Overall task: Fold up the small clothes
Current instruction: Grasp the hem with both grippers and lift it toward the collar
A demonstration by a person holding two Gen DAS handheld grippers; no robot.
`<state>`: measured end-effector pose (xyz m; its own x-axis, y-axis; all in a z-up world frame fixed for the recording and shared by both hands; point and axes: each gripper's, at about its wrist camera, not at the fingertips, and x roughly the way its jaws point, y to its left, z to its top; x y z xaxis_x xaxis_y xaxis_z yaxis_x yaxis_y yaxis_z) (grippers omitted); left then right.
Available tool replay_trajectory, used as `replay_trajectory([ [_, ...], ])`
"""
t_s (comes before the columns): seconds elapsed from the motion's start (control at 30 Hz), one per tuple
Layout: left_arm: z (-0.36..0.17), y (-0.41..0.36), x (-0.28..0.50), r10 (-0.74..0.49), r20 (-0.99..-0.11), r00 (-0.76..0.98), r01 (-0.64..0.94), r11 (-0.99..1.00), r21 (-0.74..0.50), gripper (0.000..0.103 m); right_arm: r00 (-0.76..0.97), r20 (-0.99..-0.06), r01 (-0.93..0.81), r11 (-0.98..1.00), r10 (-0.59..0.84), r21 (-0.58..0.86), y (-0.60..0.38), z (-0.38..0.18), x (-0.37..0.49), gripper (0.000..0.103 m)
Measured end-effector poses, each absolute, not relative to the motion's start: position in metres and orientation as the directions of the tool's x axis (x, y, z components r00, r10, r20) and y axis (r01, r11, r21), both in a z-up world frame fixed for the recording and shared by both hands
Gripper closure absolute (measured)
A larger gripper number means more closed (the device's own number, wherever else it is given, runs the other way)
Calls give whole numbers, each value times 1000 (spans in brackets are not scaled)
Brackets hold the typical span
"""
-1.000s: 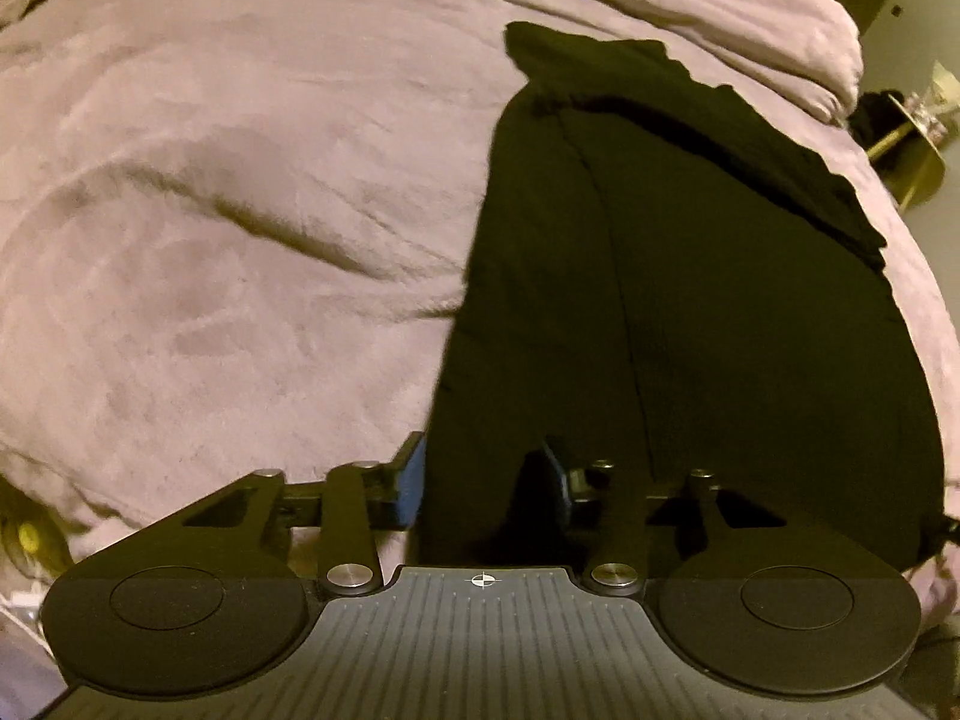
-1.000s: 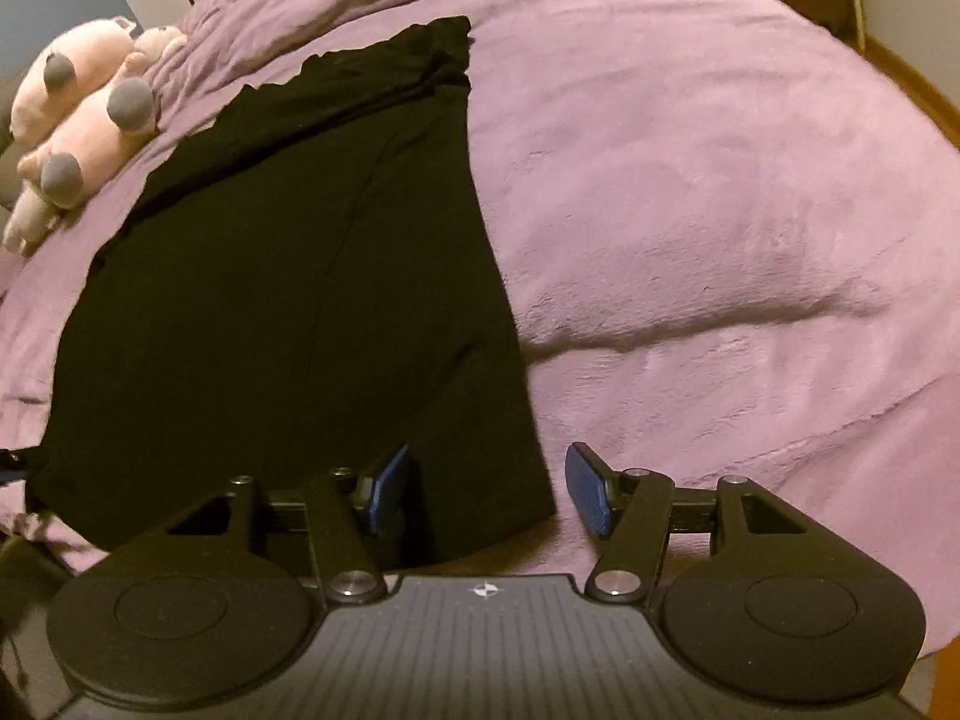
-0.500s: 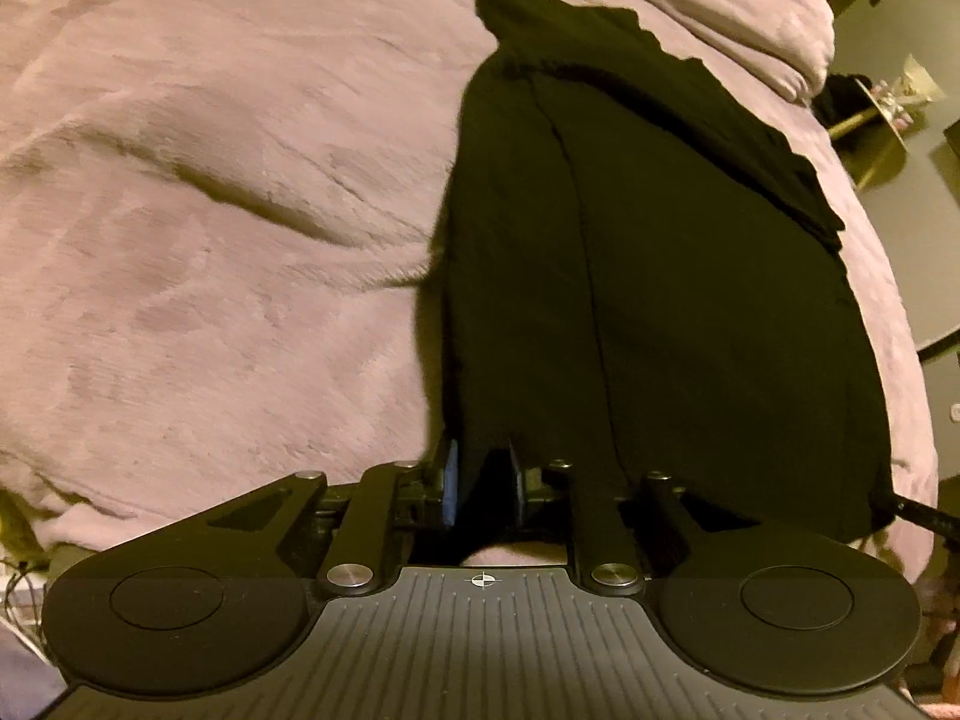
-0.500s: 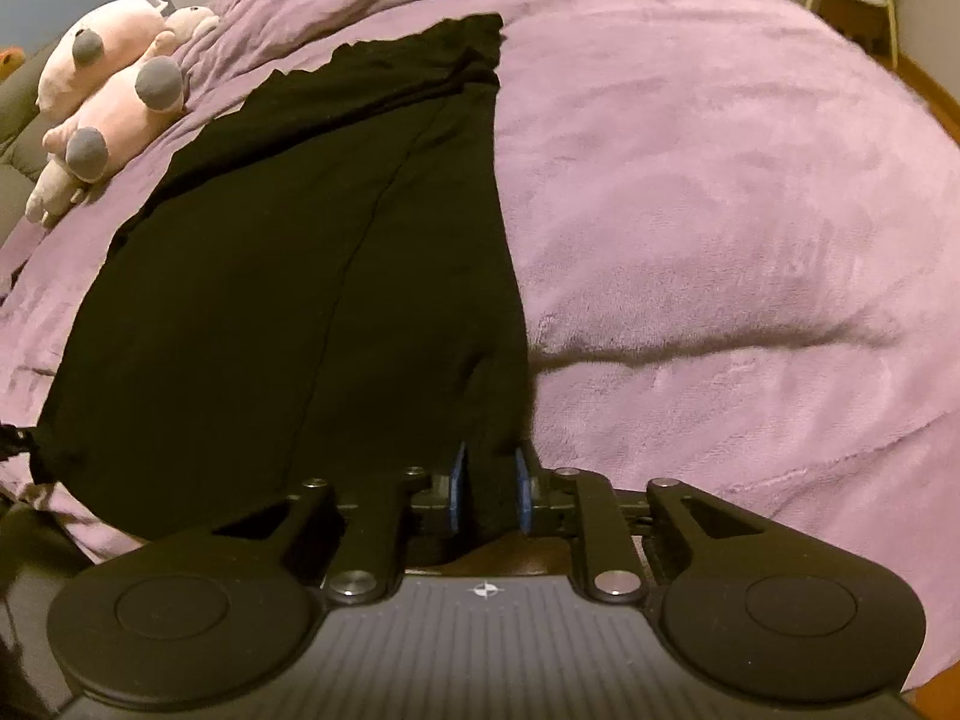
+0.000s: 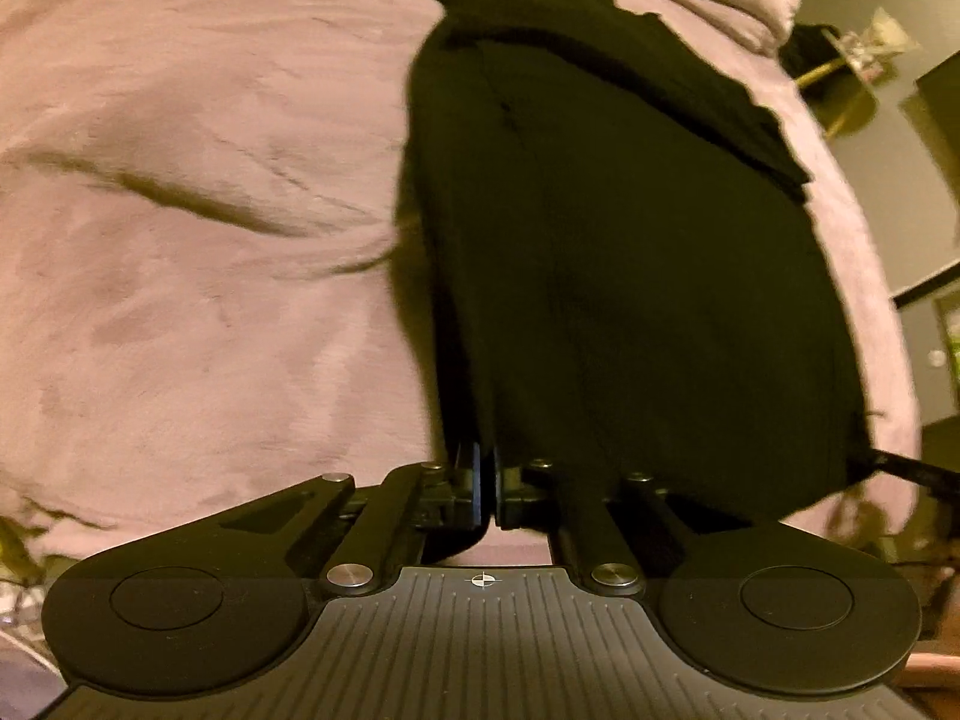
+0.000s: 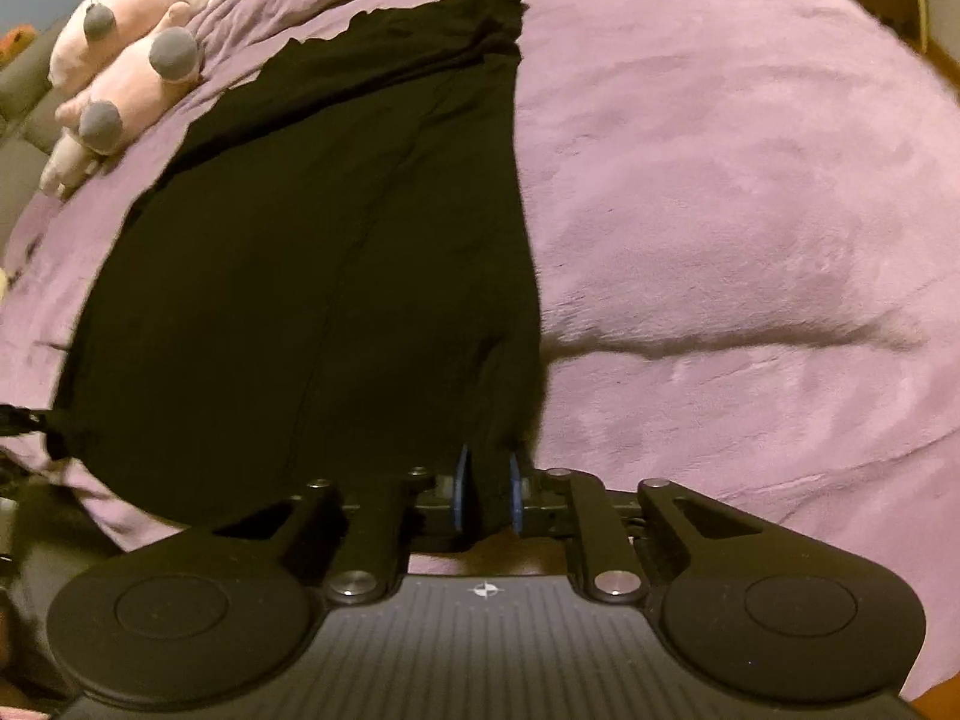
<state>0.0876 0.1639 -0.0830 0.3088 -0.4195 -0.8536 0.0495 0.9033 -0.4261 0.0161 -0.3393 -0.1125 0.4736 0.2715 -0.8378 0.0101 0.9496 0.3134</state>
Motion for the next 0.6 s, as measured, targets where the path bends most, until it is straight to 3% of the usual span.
replay_trajectory([
  [0.3,-39,160,112,-553,-720,420,74,811,-580,98,532,-698,88,789,478,608,-367,-88,39,94],
  [0.43,-24,164,137,-577,-653,491,55,769,-637,99,574,-640,88,738,511,669,-372,-77,61,94],
  [0.6,-15,174,179,-515,-626,586,-21,762,-647,98,635,-599,82,729,488,680,-369,-62,109,95],
])
